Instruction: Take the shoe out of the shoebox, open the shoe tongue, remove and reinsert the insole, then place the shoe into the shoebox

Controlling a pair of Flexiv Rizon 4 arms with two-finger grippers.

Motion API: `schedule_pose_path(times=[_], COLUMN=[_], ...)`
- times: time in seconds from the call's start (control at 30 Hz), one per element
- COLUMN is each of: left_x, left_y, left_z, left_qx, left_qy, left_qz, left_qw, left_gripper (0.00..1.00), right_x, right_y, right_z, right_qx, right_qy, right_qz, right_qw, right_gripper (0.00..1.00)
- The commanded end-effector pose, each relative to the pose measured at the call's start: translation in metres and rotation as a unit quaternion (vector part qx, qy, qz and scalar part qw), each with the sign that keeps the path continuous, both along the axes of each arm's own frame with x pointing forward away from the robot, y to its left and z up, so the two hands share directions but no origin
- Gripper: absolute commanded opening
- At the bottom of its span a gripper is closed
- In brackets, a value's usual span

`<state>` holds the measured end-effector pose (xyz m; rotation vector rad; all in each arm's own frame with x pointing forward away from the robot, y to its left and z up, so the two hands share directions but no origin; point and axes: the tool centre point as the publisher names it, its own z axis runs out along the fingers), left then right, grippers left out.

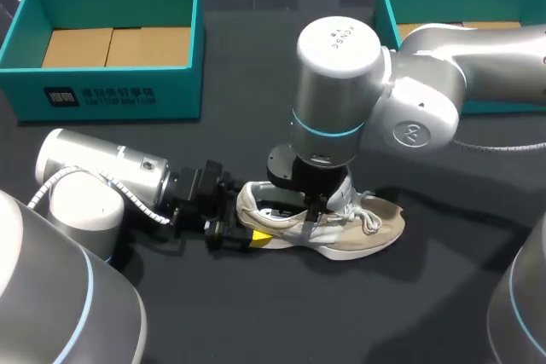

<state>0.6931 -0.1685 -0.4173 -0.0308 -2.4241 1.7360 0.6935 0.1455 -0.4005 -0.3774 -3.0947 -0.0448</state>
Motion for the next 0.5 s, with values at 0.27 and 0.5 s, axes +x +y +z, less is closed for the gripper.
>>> schedule_pose_path(times=[0.27, 0.5], left_x=[-0.0002, -0.0002], left_y=[-0.0008, -0.0008], left_z=[-0.0013, -0.0013], left_qx=[0.0, 0.0], left_qy=[0.0, 0.0], left_qz=[0.0, 0.0], left_qw=[1.0, 1.0], left_gripper=[0.0, 0.0], right_x=[-0.0001, -0.0033], right_y=[-0.001, 0.0012], right_z=[-0.0179, -0.0203], right_qx=[0.019, 0.025], right_qy=[0.044, 0.067], right_qz=[0.006, 0.011], right_qw=[0.999, 0.997], right_gripper=[0.14, 0.0])
